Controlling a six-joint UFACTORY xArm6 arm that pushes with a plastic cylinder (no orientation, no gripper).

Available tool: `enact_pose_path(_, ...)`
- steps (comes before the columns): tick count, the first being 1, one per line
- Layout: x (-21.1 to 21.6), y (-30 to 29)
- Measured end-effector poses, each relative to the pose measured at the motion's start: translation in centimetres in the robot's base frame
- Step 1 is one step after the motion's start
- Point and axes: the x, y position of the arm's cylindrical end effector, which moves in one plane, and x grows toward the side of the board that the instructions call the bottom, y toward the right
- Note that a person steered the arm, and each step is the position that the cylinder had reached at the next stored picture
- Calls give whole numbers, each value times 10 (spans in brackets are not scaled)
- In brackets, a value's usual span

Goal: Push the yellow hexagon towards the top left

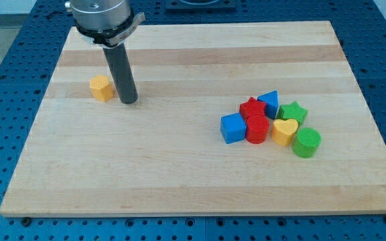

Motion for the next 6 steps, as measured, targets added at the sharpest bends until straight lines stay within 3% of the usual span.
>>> enact_pose_path(2, 8, -63)
enact_pose_path(3, 5, -63)
enact_pose_path(5, -97, -66)
enact_pose_path(6, -121, -76)
